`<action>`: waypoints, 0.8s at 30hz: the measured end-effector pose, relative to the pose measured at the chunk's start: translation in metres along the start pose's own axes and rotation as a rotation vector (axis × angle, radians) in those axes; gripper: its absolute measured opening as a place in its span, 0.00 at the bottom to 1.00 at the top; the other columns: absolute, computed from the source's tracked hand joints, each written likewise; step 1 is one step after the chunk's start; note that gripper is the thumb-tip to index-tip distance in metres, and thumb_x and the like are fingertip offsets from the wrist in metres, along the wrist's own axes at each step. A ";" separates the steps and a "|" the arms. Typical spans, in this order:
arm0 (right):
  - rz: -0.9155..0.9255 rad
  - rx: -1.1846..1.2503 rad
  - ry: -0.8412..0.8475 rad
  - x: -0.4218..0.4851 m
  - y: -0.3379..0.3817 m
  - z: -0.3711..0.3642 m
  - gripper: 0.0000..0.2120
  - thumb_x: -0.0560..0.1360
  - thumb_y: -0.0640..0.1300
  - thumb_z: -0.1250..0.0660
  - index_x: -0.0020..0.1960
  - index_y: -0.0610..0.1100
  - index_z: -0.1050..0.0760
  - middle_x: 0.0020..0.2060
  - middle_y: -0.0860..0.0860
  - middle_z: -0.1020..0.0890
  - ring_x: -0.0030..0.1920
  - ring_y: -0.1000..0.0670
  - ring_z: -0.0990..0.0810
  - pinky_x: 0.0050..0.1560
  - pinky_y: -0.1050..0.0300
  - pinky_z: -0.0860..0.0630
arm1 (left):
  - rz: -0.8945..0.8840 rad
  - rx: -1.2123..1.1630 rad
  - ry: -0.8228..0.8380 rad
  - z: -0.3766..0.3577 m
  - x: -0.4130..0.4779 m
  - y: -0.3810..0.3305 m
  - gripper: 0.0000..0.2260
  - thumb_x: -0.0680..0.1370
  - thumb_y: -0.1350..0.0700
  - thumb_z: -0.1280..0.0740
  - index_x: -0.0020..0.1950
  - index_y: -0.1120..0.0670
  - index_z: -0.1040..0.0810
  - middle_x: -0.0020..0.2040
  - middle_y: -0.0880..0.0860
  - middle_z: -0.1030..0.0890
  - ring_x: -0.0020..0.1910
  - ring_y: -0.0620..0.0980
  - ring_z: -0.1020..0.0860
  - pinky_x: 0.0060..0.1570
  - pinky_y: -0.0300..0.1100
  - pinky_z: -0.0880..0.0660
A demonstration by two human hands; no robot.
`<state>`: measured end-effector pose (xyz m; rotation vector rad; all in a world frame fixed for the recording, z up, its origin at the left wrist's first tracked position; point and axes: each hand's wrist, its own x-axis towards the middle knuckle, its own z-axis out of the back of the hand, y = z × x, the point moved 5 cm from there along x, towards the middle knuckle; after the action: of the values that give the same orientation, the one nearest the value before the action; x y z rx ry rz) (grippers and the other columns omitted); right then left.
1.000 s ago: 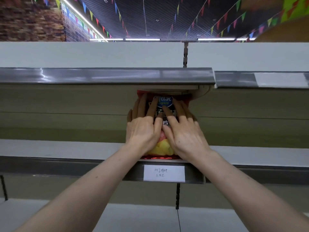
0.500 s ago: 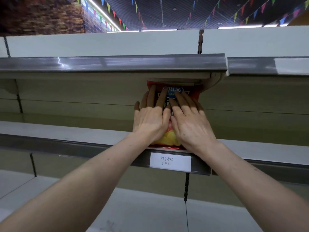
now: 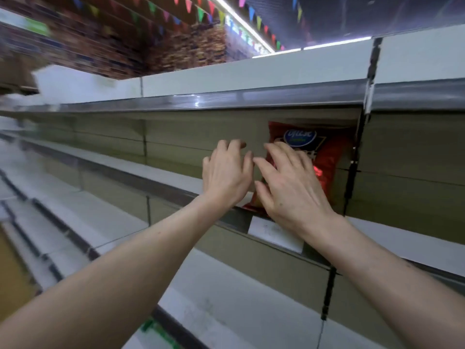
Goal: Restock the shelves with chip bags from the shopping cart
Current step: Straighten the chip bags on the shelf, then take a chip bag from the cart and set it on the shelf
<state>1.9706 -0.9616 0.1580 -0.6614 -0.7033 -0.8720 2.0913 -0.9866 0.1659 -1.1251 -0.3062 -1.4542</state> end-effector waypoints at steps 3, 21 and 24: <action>0.077 0.087 -0.012 -0.010 0.017 0.000 0.22 0.73 0.51 0.45 0.56 0.40 0.21 0.60 0.39 0.22 0.66 0.38 0.27 0.65 0.39 0.31 | 0.077 0.059 -0.042 0.022 -0.022 0.009 0.14 0.81 0.49 0.42 0.64 0.52 0.27 0.60 0.52 0.25 0.57 0.54 0.24 0.59 0.51 0.32; 0.544 0.666 0.014 -0.095 0.256 0.067 0.20 0.73 0.50 0.45 0.54 0.43 0.20 0.56 0.42 0.19 0.62 0.39 0.23 0.63 0.41 0.27 | 0.581 0.526 -0.239 0.253 -0.234 0.082 0.09 0.80 0.54 0.39 0.56 0.54 0.23 0.54 0.52 0.22 0.50 0.52 0.23 0.47 0.45 0.28; 0.607 0.754 0.020 -0.116 0.297 0.094 0.19 0.73 0.50 0.43 0.55 0.42 0.20 0.57 0.41 0.20 0.63 0.39 0.24 0.63 0.40 0.27 | 0.645 0.606 -0.266 0.299 -0.279 0.079 0.09 0.80 0.53 0.39 0.57 0.53 0.23 0.53 0.52 0.23 0.50 0.52 0.23 0.46 0.44 0.29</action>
<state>2.1439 -0.6958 0.0578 -0.1544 -0.6936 -0.0236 2.2441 -0.6121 0.0682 -0.8012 -0.4770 -0.5778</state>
